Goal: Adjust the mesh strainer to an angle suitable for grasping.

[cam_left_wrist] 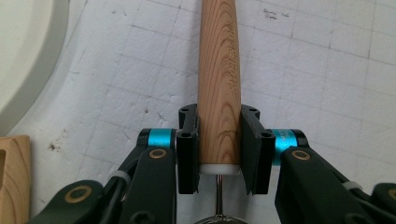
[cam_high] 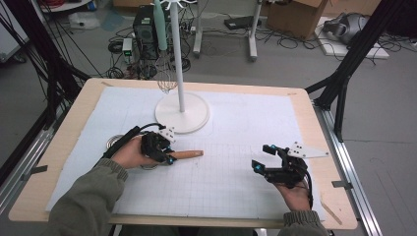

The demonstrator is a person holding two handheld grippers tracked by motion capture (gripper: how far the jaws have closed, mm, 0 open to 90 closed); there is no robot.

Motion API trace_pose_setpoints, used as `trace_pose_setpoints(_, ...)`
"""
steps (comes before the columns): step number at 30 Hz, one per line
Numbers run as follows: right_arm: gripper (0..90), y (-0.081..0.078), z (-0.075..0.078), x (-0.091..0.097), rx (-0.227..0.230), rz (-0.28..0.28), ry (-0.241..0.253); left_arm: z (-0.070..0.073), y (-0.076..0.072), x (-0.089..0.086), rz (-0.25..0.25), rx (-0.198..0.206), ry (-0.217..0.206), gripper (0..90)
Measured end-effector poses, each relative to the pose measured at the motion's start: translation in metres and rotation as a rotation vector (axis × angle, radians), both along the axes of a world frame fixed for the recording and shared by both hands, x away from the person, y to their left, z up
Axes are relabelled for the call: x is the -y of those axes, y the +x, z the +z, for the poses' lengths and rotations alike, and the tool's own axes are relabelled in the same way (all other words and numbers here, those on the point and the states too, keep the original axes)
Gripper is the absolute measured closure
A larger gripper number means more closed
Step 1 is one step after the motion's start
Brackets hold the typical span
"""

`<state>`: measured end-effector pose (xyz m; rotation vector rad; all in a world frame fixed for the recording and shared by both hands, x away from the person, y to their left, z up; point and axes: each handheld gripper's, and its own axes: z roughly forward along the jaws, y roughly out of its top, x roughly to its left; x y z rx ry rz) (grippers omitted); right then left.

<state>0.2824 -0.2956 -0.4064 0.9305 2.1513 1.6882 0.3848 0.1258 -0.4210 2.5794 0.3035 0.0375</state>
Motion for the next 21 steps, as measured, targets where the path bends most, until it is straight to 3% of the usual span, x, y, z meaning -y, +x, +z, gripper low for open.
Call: trace_pose_setpoints(21, 19.9, 0.0016, -0.0010, -0.0014, -0.006, -0.003, -0.005, -0.0003, 0.0004, -0.0004, -0.003, 0.000, -0.003, 70.7)
